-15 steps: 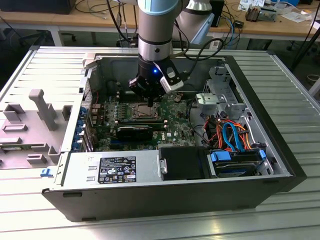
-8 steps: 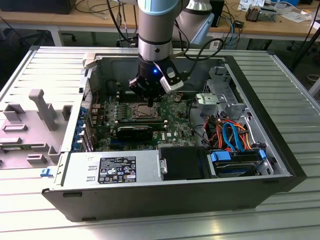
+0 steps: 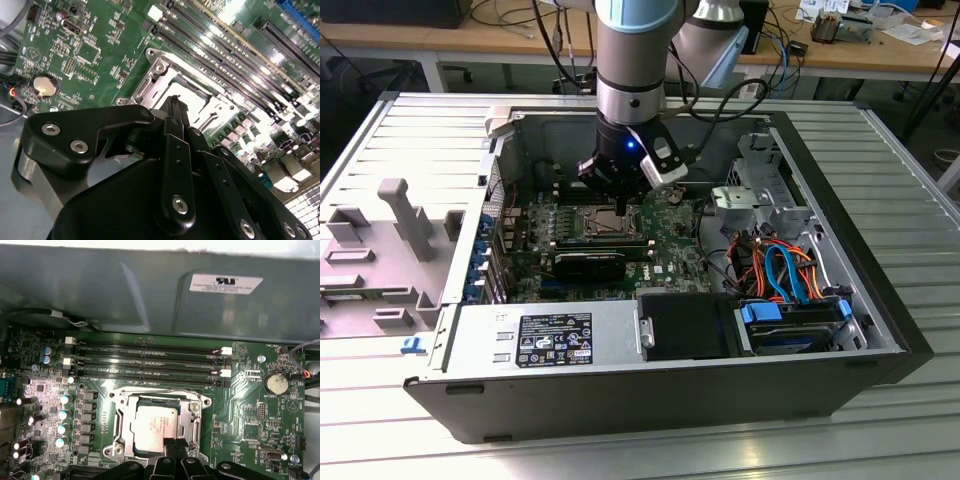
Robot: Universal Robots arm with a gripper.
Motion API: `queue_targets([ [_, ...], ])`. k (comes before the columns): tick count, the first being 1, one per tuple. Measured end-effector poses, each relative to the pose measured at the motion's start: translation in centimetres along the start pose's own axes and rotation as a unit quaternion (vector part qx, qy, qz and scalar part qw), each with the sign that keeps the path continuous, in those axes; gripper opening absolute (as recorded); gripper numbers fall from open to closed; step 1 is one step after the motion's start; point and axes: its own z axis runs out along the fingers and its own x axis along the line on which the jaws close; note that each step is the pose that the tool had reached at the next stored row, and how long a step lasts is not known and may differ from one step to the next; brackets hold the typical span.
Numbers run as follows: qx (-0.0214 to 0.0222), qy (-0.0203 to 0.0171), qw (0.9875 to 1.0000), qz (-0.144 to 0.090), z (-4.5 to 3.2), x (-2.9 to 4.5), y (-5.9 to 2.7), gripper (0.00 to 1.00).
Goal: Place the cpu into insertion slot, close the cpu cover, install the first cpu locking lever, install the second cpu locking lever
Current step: 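Install the second cpu locking lever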
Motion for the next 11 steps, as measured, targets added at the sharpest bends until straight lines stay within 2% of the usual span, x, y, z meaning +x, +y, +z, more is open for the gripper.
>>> queue_targets([
  [5, -0.0001, 0.0000, 1.0000, 0.000, 0.38, 0.00, -0.79, 0.11],
  [8, 0.0002, 0.0003, 1.0000, 0.000, 0.86, -0.57, -1.00, 0.11],
  [11, 0.0024, 0.0008, 1.0000, 0.000, 1.09, -1.24, -1.09, 0.11],
])
